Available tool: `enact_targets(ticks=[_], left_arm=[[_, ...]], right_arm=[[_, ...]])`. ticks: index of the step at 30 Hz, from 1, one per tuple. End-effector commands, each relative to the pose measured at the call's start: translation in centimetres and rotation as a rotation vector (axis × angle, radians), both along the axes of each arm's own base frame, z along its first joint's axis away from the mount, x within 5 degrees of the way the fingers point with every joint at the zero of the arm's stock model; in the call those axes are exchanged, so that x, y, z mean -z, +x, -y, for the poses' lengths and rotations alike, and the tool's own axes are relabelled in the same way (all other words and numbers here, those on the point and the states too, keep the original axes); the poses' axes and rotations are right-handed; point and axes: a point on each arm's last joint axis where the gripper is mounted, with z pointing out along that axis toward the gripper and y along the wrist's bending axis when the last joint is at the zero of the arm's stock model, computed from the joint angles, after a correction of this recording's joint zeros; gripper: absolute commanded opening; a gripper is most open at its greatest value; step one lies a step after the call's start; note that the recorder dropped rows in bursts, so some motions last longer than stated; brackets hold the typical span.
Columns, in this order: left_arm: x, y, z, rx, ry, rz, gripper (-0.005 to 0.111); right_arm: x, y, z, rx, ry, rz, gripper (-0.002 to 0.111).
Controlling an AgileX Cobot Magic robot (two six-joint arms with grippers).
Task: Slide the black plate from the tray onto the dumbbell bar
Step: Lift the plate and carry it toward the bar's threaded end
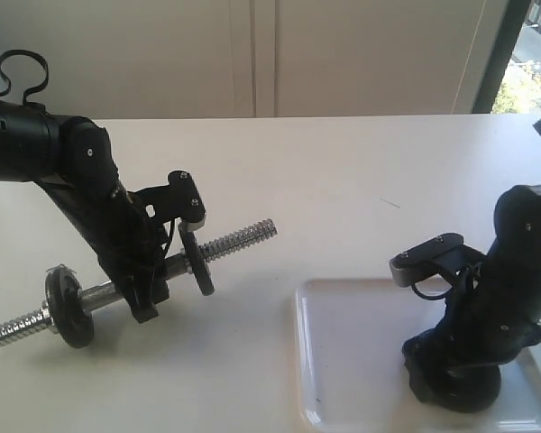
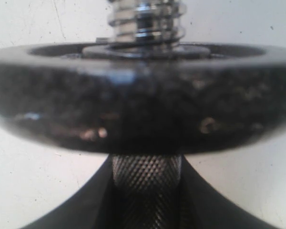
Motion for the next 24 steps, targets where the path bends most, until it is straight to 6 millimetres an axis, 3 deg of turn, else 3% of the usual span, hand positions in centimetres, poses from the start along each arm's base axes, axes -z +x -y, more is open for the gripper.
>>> enact_targets(ticks=[1, 12, 15, 18, 21, 24], left_arm=[[-2.6, 0.0, 0.4, -0.019, -0.073, 0.067, 0.0], [-2.5, -0.1, 0.4, -0.008, -0.069, 0.065, 0.0], [-2.5, -0.1, 0.4, -0.006, -0.068, 0.066, 0.0], [-2.5, -0.1, 0.4, -0.005, -0.067, 0.063, 0.0], [-2.5, -0.1, 0.4, -0.005, -0.067, 0.063, 0.0], [-2.5, -0.1, 0.4, -0.005, -0.067, 0.063, 0.0]], right_arm=[[-1.6, 1.7, -0.6, 0.074, 0.023, 0.02, 0.0], [-4.3, 4.4, -2.1, 0.121, 0.148, 0.134, 0.0], [-6.5, 5.8, -3.9, 0.047, 0.323, 0.193, 0.0], [-8.1, 7.1, -4.2, 0.027, 0.441, 0.25, 0.0], [-8.4, 9.1, -3.3, 0.022, 0.594, 0.22, 0.0], [-7.3, 10.4, -2.9, 0.003, 0.812, 0.099, 0.0]])
